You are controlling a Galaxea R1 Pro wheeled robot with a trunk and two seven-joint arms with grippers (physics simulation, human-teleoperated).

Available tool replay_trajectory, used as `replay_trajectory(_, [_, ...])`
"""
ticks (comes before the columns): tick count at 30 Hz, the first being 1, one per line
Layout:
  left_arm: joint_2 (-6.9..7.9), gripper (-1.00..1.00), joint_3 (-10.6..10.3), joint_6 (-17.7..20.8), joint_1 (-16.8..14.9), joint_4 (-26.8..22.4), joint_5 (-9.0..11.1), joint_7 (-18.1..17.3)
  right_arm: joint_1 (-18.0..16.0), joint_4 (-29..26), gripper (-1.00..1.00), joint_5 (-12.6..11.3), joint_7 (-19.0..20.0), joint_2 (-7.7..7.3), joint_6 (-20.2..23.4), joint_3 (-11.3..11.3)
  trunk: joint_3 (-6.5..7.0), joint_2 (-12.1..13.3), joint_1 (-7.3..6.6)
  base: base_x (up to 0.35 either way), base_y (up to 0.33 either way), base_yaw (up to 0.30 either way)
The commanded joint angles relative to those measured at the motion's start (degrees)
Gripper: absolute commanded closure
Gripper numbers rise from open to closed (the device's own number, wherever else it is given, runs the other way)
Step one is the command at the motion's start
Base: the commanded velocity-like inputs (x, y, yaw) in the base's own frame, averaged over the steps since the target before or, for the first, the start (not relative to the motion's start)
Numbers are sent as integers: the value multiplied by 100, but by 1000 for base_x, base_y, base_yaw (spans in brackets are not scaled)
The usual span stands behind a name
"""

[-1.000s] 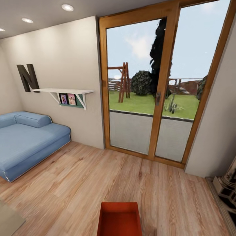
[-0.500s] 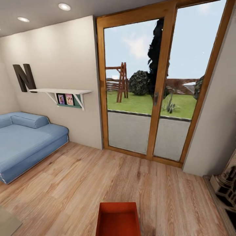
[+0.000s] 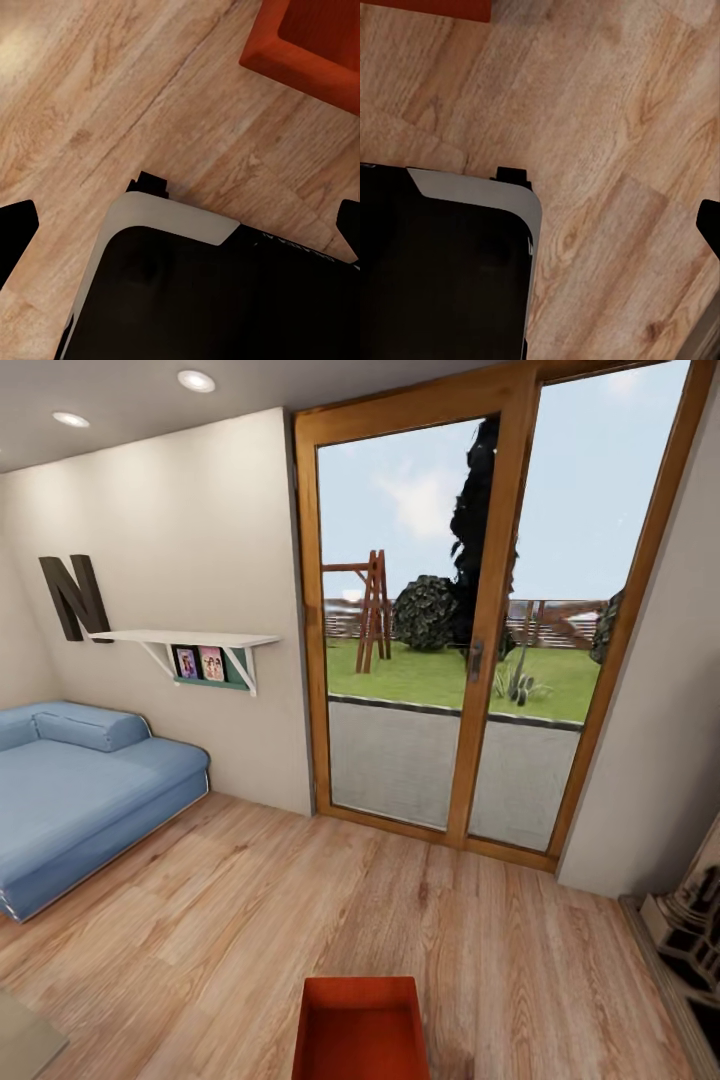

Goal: Move the two storage containers from the living room to the garage. In the garage, place one container on the floor and stack the other container on top of it (either order is fine).

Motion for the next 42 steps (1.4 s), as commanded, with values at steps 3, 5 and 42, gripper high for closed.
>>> replay_trajectory(3, [0,-100,-8,-7,-4,0,32,-1,-7,17,-100,-57,-1,2,-32,49,-8,-6,1,0,-117,0])
replay_trajectory(5, [0,-100,-7,-7,-4,1,32,-1,-7,17,-100,-57,0,2,-32,51,-8,-6,1,0,-127,0])
replay_trajectory(42, [0,-100,-6,-7,-4,-1,32,-1,-7,17,-100,-100,78,-50,-18,18,-173,-6,1,0,-6,88])
